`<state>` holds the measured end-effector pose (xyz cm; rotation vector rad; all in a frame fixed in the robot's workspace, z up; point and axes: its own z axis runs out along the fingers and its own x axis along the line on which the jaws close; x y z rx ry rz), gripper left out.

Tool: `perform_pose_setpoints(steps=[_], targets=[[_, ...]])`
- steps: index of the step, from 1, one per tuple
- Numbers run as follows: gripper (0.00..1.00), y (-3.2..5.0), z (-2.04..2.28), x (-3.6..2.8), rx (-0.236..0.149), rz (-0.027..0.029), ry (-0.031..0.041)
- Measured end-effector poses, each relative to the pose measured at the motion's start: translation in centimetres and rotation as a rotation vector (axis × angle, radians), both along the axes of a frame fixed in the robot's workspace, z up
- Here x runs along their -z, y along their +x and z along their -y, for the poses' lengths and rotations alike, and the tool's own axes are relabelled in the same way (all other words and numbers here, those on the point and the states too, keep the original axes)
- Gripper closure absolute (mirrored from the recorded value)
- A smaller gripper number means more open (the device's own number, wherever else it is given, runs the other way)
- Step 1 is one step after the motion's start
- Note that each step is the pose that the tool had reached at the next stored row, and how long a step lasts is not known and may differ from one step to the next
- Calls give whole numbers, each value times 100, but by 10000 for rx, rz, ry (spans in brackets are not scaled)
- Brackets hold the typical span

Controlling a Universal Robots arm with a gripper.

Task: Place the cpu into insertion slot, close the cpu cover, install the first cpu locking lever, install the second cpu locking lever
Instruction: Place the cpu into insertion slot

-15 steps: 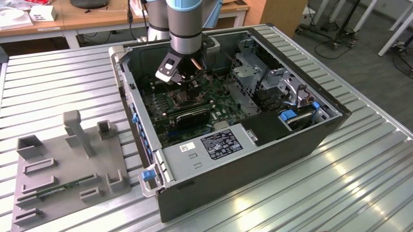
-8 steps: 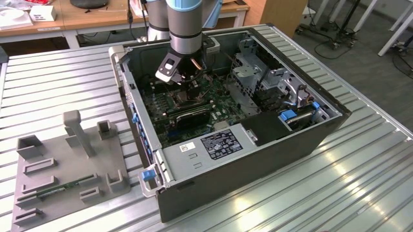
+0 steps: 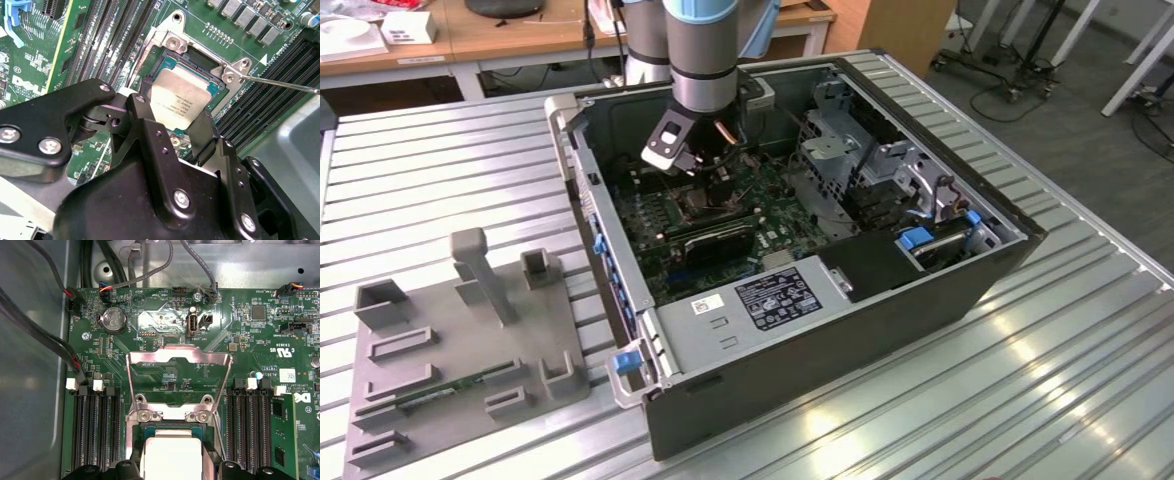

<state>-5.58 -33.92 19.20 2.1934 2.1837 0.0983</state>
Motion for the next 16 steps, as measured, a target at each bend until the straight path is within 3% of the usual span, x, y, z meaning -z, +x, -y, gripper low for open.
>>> perform_pose_setpoints(steps=[10, 13, 16], targets=[[45, 3, -3, 7, -1, 14, 18], [33, 1, 0, 1, -1, 1, 2], [33, 0, 0, 2, 0, 1, 1]])
